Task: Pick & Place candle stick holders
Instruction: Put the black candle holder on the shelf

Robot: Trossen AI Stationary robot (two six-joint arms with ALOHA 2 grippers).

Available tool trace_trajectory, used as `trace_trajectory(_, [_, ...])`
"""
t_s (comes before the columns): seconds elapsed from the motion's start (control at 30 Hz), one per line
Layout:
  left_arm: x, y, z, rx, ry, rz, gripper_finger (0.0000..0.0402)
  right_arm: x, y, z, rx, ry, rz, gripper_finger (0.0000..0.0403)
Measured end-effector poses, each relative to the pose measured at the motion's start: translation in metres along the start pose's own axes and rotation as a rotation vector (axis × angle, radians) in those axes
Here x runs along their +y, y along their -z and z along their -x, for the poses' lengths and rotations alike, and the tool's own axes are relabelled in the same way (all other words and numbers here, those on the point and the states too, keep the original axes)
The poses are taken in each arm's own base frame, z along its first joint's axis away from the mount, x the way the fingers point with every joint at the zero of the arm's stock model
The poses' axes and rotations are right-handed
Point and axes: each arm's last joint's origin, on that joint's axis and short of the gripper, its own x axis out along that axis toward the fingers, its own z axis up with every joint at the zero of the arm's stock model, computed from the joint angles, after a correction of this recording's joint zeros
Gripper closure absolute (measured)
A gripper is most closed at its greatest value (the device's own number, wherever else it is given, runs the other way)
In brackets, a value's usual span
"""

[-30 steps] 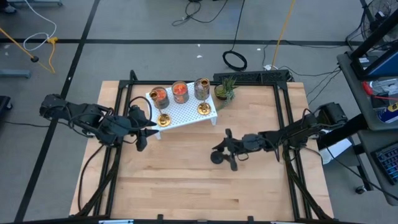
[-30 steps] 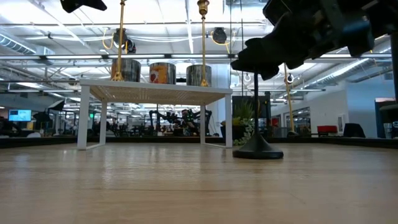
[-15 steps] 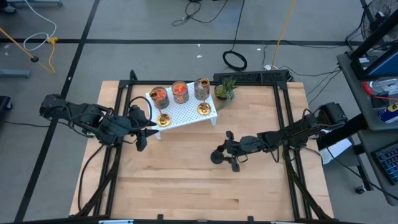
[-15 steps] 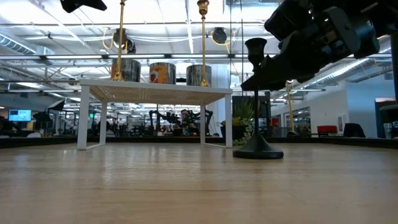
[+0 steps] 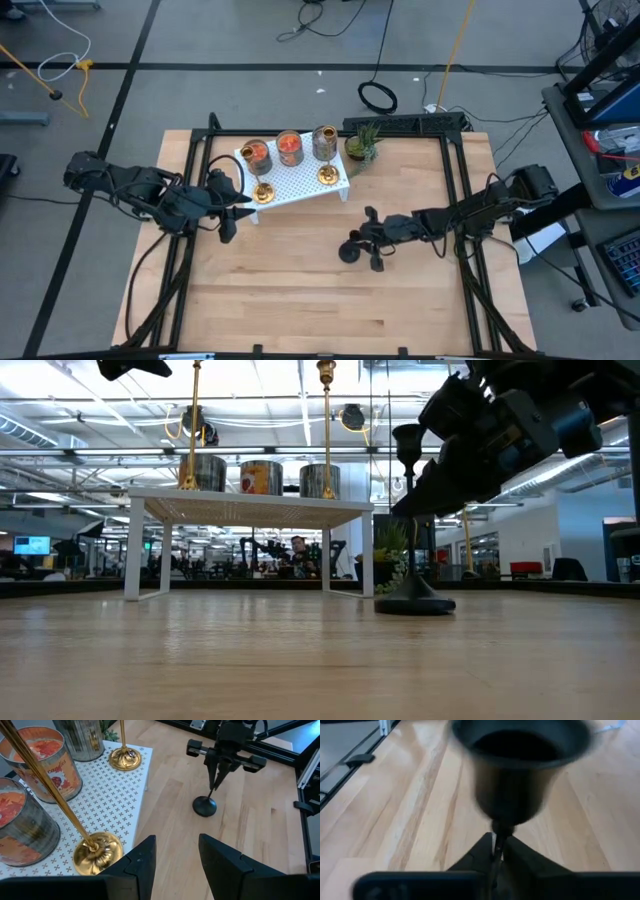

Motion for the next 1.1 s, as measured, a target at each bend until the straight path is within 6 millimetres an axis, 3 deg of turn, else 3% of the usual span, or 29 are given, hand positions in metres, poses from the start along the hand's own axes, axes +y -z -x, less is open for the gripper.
trace_trajectory(0.1, [0.000, 0.000, 0.000, 0.000, 0.000, 0.000, 0.0249, -0.002, -0.001, 0.000, -0.008, 0.006, -0.044, 0.0391])
trace_trajectory(0.4, [0.000, 0.000, 0.000, 0.000, 0.000, -0.011, 0.0249, 0.005, -0.023, 0.002, -0.208, -0.134, -0.129, 0.0393])
trace_trajectory(0.6, [0.000, 0.000, 0.000, 0.000, 0.000, -0.008, 0.0250, 0.022, -0.070, -0.003, -0.230, -0.181, -0.117, 0.0392])
trace_trajectory(0.77, [0.000, 0.000, 0.000, -0.001, -0.001, -0.007, 0.0250, 0.031, -0.119, -0.004, -0.184, 0.020, 0.050, 0.0392])
trace_trajectory(0.97, [0.000, 0.000, 0.000, -0.002, -0.001, -0.008, 0.0250, 0.019, -0.164, -0.013, -0.328, 0.216, 0.096, 0.0392])
trace_trajectory(1.1, [0.000, 0.000, 0.000, -0.002, -0.001, -0.008, 0.0250, 0.001, -0.176, -0.040, -0.315, 0.317, 0.089, 0.0392])
